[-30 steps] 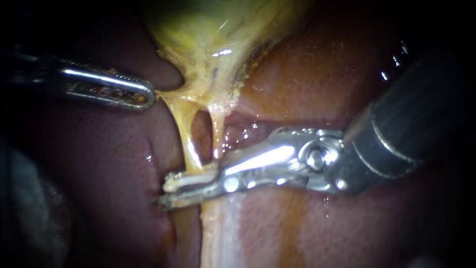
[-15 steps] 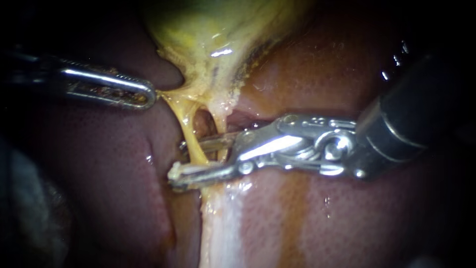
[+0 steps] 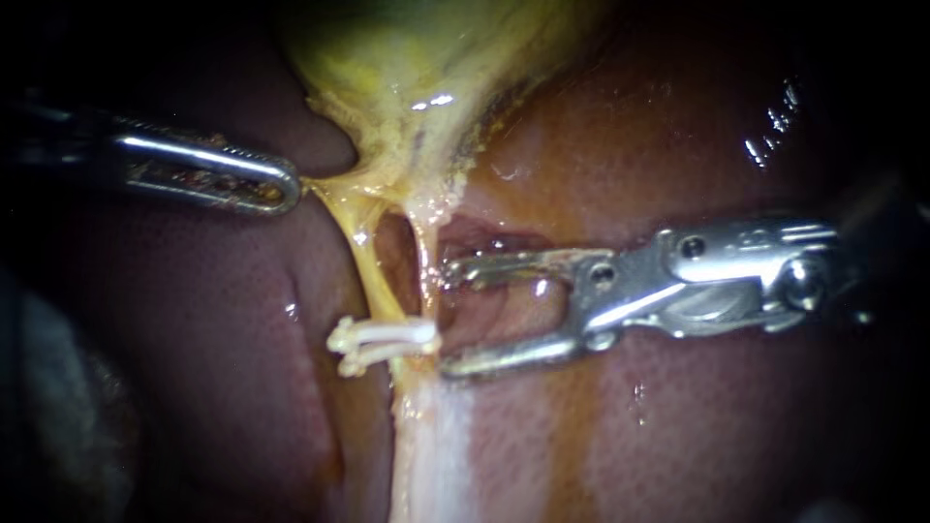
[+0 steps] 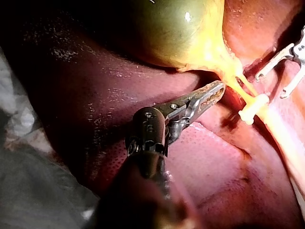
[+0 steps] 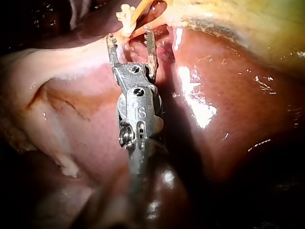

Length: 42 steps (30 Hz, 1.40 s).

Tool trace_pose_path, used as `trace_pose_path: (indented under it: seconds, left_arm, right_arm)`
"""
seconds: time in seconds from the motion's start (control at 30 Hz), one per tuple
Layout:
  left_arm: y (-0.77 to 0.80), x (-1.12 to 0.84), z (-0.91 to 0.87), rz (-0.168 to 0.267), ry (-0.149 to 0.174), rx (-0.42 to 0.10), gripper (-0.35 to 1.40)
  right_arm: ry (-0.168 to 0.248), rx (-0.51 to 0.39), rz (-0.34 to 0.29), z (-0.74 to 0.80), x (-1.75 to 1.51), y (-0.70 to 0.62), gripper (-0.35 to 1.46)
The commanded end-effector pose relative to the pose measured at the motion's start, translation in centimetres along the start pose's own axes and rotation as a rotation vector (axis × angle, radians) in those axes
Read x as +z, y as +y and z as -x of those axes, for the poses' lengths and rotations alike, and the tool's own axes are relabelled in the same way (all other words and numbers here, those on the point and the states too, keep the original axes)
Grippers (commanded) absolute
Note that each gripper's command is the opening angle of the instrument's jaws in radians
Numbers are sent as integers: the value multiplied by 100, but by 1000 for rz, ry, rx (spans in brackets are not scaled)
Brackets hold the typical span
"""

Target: Going back second clip left tube

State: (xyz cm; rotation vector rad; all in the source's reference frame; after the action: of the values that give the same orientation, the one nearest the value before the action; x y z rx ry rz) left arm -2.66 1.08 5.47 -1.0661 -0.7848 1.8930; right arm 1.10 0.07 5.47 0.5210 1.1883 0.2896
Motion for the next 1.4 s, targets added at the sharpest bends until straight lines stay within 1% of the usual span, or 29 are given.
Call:
trace_pose_path:
  seconds: [0.03,0.23,0.47,0.57,0.73,0.97,1.17,1.4]
  left_arm:
    - [0,0,0,1,0,0,-35]
    - [0,0,0,0,0,0,-35]
    - [-4,9,2,-4,2,2,-35]
    - [-6,17,3,-8,5,3,-35]
    - [-9,37,7,-19,10,6,-35]
    - [-12,62,16,-8,7,14,-35]
    - [-17,72,21,-2,4,21,-35]
    - [-19,72,21,1,2,23,-35]
  right_arm:
    - [0,-9,5,0,-6,0,50]
    - [0,-38,10,3,-34,0,50]
    - [-1,-57,6,11,-50,2,50]
    - [2,-58,5,12,-53,2,50]
    - [2,-58,3,13,-56,1,50]
    - [2,-59,2,14,-58,1,50]
    - [2,-59,2,14,-58,1,50]
    - [2,-59,1,14,-59,0,50]
